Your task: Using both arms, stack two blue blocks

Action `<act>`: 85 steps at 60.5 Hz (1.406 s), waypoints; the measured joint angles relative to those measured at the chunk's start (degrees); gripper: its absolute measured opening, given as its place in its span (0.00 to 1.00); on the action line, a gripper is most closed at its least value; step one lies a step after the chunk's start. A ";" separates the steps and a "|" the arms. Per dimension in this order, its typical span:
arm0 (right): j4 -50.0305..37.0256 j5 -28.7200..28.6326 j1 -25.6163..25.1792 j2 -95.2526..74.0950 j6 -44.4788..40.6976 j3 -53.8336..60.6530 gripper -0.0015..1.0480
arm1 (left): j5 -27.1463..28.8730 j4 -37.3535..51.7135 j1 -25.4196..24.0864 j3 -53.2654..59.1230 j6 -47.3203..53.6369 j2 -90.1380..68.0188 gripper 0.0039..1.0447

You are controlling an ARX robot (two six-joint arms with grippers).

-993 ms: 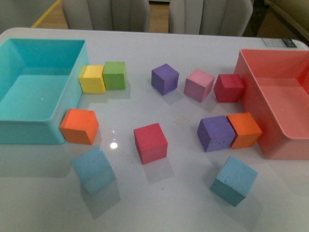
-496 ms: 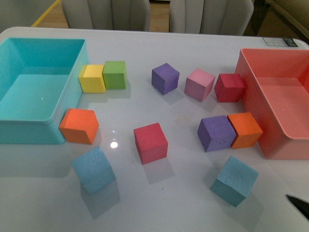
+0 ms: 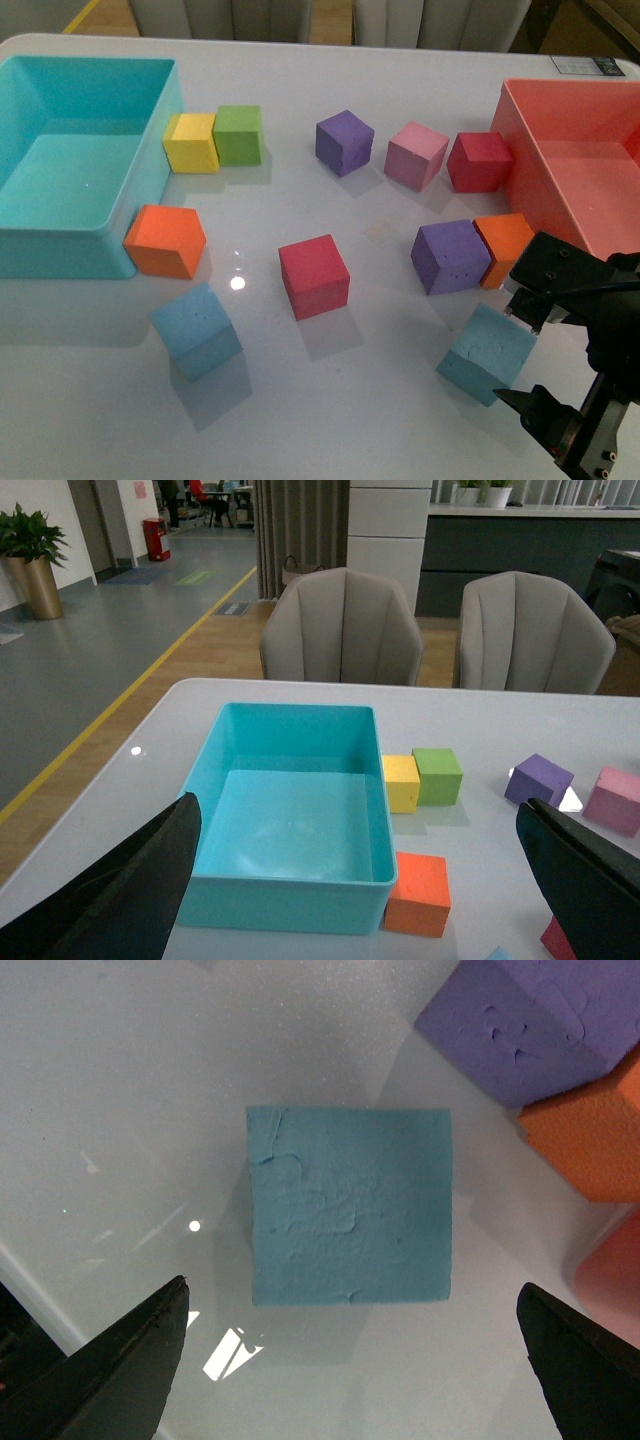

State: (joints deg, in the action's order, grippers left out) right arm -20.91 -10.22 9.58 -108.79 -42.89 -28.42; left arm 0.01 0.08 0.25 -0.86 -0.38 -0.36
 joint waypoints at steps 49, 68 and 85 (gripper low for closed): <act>-5.38 3.76 2.91 -12.59 4.35 -4.24 0.54 | 0.00 0.00 0.00 0.00 0.00 0.02 0.92; -0.11 -3.41 3.41 -0.22 5.66 0.81 0.44 | 0.00 0.00 0.00 0.00 0.00 0.00 0.92; 7.56 -0.68 10.19 6.47 16.76 -13.11 0.41 | 0.00 0.00 0.00 0.00 0.00 0.00 0.92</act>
State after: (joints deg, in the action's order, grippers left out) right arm -13.34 -10.90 19.77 -102.32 -26.13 -41.54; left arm 0.01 0.08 0.25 -0.86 -0.38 -0.36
